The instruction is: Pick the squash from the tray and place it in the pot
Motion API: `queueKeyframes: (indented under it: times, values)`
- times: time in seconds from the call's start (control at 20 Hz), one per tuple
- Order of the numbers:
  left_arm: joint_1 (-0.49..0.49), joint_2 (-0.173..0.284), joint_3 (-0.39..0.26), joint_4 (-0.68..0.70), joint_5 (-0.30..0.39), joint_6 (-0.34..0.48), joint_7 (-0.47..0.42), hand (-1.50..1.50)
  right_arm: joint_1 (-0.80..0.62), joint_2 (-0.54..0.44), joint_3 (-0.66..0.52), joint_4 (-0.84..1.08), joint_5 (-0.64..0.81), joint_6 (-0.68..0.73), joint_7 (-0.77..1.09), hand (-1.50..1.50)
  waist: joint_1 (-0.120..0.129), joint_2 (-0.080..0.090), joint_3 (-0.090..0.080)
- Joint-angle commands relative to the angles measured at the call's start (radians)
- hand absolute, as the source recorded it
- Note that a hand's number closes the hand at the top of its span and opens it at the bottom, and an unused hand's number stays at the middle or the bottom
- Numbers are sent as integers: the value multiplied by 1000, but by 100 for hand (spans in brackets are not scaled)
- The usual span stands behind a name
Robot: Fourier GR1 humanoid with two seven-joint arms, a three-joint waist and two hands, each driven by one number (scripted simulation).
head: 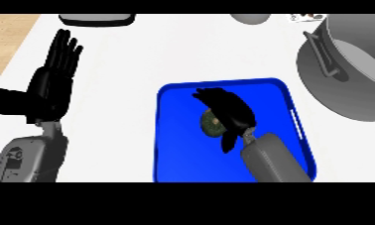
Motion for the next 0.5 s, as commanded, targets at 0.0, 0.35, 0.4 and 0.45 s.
queueKeyframes:
  times: [0.0, 0.35, 0.4, 0.45]
  values:
    - [-53, 13, 25, 30, 15, -6, 28, 0, -17, 14, 55, 75, 23, -3, -94, 150, 1, 18, 12]
    - [-55, -12, 10, 52, -28, 13, -2, 0, -39, 34, 74, 148, 39, -143, -130, 150, 0, 18, 12]
    - [1, 19, 31, 9, 13, -46, -13, 0, -35, 34, 154, 141, 24, -172, -61, 150, 8, 17, 12]
    - [-25, -8, 18, 42, -1, -19, -8, 0, -15, 34, 102, 179, 70, -180, -129, 150, 1, 18, 12]
